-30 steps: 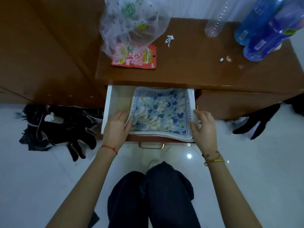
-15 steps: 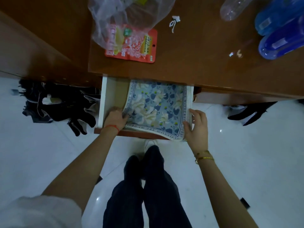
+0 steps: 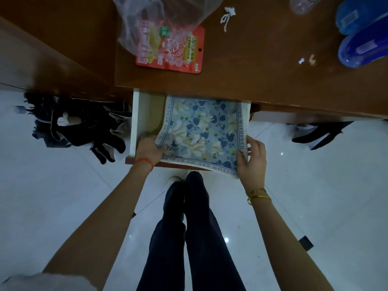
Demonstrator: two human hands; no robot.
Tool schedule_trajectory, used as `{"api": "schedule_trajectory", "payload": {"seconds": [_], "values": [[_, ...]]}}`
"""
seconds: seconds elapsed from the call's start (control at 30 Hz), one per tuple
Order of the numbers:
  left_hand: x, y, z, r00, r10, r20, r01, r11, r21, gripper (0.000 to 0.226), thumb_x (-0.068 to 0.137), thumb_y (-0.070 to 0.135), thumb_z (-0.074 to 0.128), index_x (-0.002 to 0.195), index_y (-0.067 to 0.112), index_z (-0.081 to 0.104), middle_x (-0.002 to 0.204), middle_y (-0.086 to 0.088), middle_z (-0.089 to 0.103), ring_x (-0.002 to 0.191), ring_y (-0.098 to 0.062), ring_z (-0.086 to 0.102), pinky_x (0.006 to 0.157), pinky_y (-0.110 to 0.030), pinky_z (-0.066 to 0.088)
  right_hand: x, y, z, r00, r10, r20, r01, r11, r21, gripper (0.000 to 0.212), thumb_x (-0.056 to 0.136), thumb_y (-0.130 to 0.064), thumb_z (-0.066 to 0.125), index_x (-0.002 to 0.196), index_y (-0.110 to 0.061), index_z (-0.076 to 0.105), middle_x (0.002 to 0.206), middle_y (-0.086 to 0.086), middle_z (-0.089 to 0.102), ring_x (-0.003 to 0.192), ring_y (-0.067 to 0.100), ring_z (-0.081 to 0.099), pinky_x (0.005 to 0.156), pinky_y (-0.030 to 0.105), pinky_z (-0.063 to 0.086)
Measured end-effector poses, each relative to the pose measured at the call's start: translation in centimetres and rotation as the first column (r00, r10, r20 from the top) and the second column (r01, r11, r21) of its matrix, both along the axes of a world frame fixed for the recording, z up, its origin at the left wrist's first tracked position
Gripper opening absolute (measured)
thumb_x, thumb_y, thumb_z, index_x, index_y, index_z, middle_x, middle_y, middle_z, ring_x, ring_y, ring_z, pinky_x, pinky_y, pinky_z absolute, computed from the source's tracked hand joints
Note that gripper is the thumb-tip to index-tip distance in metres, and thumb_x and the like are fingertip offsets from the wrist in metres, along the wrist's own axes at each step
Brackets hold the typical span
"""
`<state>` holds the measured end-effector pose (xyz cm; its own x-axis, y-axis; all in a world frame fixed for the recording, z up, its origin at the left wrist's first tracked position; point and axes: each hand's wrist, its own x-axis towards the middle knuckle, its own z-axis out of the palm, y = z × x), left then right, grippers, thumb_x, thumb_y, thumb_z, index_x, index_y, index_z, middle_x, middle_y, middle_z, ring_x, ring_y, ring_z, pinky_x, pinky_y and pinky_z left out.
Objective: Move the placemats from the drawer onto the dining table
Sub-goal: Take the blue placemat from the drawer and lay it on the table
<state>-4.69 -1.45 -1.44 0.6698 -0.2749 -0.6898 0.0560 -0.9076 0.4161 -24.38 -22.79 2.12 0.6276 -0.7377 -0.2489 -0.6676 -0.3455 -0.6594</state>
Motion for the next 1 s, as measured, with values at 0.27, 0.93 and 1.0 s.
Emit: {"api": "schedule_trajectory", "payload": {"seconds": [0.27, 0.93, 1.0], "values": [[-1.3, 0.2, 4.8, 0.987, 0.123, -0.104, -0.128, 0.991, -0.049, 0.028, 0.088, 0.007, 0.061, 0.114, -0.001, 0.059, 0.115, -0.017, 0.064, 0.106, -0.032, 0.059, 0.078, -0.025, 0.041, -1.6, 1.6, 2.1, 0.995, -0.085, -0.056, 0.089, 0.994, 0.063, 0.035, 0.086, -0.002, 0.059, 0.12, -0.007, 0.052, 0.107, 0.002, 0.049, 0.095, 0.022, 0.053, 0.083, 0.035, 0.049], [-7.3, 6.7, 27.9, 0.978, 0.183, -0.101, -0.209, 0.868, -0.45, 0.035, 0.094, 0.003, 0.053, 0.124, 0.019, 0.049, 0.12, -0.002, 0.056, 0.109, -0.017, 0.053, 0.095, -0.029, 0.04, -7.1, 6.9, 22.1, 0.97, -0.237, 0.06, 0.216, 0.946, 0.243, 0.02, 0.092, -0.003, 0.054, 0.11, -0.01, 0.056, 0.083, -0.006, 0.064, 0.065, -0.004, 0.059, 0.054, 0.01, 0.045], [-7.6, 6.7, 31.2, 0.985, 0.15, -0.089, -0.175, 0.841, -0.511, 0.036, 0.094, 0.002, 0.052, 0.123, 0.023, 0.048, 0.119, -0.001, 0.057, 0.111, -0.017, 0.054, 0.096, -0.028, 0.041, -8.1, 7.4, 25.1, 0.964, -0.242, 0.11, 0.213, 0.952, 0.22, 0.02, 0.094, -0.007, 0.053, 0.112, -0.014, 0.053, 0.08, -0.006, 0.064, 0.066, -0.007, 0.06, 0.053, 0.007, 0.042]]}}
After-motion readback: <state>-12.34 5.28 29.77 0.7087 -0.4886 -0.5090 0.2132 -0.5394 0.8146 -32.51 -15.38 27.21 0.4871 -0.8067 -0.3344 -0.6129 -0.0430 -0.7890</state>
